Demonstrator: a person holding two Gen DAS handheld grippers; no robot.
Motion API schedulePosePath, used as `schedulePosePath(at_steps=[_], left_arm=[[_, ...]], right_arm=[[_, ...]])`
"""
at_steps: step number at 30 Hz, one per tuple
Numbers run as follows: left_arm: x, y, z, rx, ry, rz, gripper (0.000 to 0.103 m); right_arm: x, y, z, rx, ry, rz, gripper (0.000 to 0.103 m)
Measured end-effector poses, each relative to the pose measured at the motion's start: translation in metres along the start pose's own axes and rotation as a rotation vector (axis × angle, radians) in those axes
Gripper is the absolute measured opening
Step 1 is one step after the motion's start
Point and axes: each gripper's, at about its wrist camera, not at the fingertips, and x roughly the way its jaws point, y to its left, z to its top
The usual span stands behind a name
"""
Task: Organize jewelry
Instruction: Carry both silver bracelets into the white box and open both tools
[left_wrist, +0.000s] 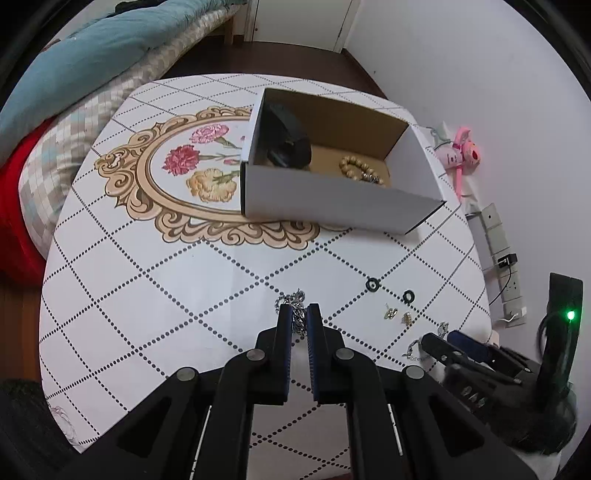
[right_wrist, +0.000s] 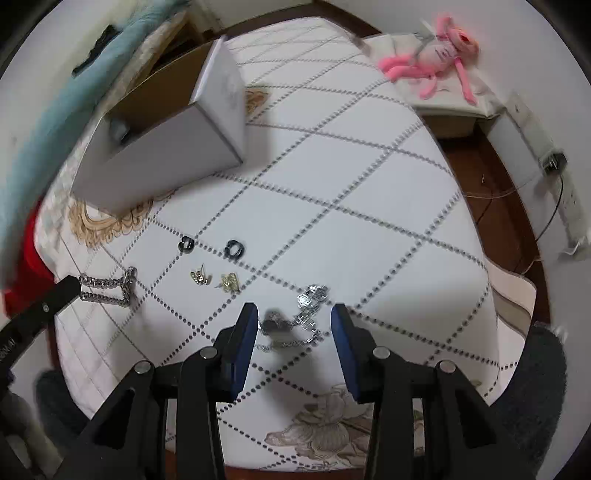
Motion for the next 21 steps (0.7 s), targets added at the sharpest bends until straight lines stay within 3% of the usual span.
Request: schedulePosePath(at_steps=[3, 4, 6, 8, 14, 21], left_arm=[[0.002, -0.001, -0.001, 0.004, 0.002, 0.002, 0.005], [0.002, -0.001, -0.001, 0.004, 0.002, 0.003, 0.005], [0.002, -0.001, -0.001, 0.003, 0.001, 0.000, 0.005], [0.000, 0.000, -0.001, 0.004, -0.003, -0.001, 0.005], [-0.015, 0.001, 0.005, -0.003, -0.031, -0.024, 0.005], [-0.040, -0.002, 0.021, -0.015, -0.081, -0.081, 0.005]], right_arm=[[0.005, 0.020, -0.004, -0.090, -0.012, -0.100, 0.039], [0.005, 0.023, -0.006, -0.102, -0.030, -0.101, 0.015], [0.004, 0.021, -0.005, -0.080, -0.031, -0.095, 0.015], [0.003, 0.015, -0.003, -0.050, -0.028, -0.066, 0.005], [-0.017, -0.013, 0.002, 0.091, -0.053, 0.096, 0.003], [-0.064, -0.009, 0.017, 0.075, -0.139, 0.164, 0.003]])
